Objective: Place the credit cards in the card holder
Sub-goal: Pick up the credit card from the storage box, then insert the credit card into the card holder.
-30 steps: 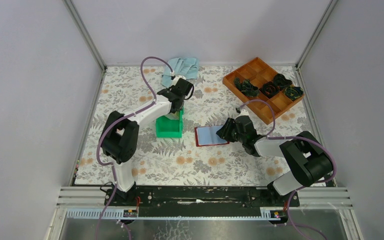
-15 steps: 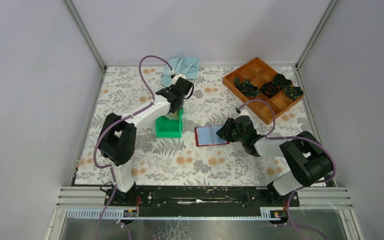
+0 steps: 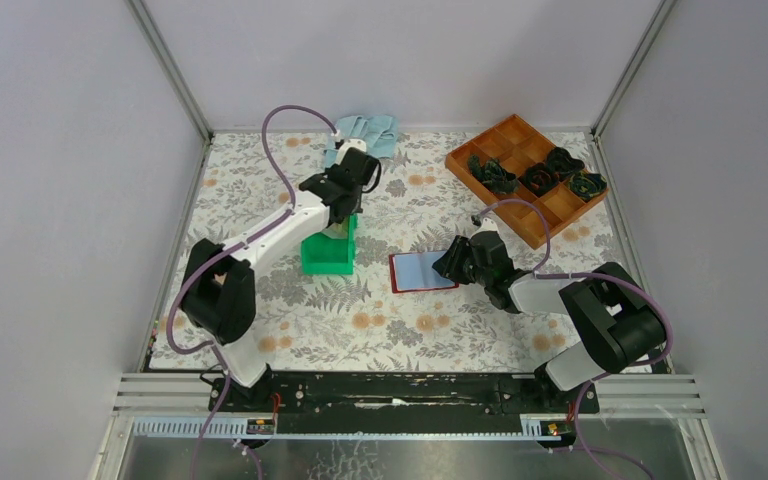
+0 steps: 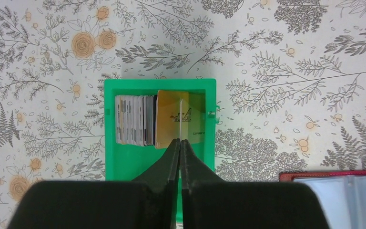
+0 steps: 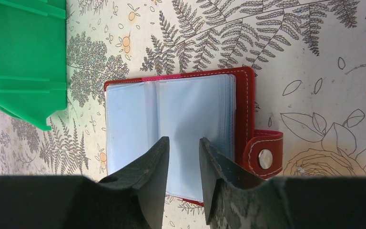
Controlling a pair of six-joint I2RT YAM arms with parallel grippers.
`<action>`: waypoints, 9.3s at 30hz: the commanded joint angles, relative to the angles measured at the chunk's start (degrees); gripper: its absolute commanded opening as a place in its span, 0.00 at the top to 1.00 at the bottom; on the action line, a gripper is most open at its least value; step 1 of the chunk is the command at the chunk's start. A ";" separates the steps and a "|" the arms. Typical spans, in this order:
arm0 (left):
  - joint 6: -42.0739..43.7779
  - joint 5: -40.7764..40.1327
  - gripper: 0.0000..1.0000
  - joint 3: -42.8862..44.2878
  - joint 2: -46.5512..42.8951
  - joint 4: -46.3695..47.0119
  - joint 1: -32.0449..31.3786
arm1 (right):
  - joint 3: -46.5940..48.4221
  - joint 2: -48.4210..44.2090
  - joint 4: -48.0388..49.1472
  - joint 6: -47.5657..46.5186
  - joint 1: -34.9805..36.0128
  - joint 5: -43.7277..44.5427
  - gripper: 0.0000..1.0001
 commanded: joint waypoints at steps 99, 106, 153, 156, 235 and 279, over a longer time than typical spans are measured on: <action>-4.43 83.12 0.45 -15.46 -15.49 19.74 4.47 | -2.58 -9.51 39.20 11.49 -6.65 -55.19 1.00; -11.52 65.19 0.34 -19.11 -18.81 26.53 5.41 | -3.02 -11.43 32.01 8.50 -6.69 -50.02 1.00; -18.76 17.42 0.62 -39.14 -11.06 44.99 -17.67 | 7.85 0.11 -5.82 -7.47 -9.52 -22.38 1.00; -18.59 16.84 0.62 -39.38 -10.78 45.06 -17.72 | 7.85 0.68 -5.01 -6.83 -9.62 -23.07 1.00; -19.42 12.27 0.69 -36.48 -1.67 41.47 -21.47 | 4.31 6.79 -3.55 -4.74 -10.14 -25.93 1.00; -19.29 14.08 0.70 -36.68 -1.30 43.60 -21.55 | 12.65 6.06 -15.66 -9.98 -3.38 -15.87 0.56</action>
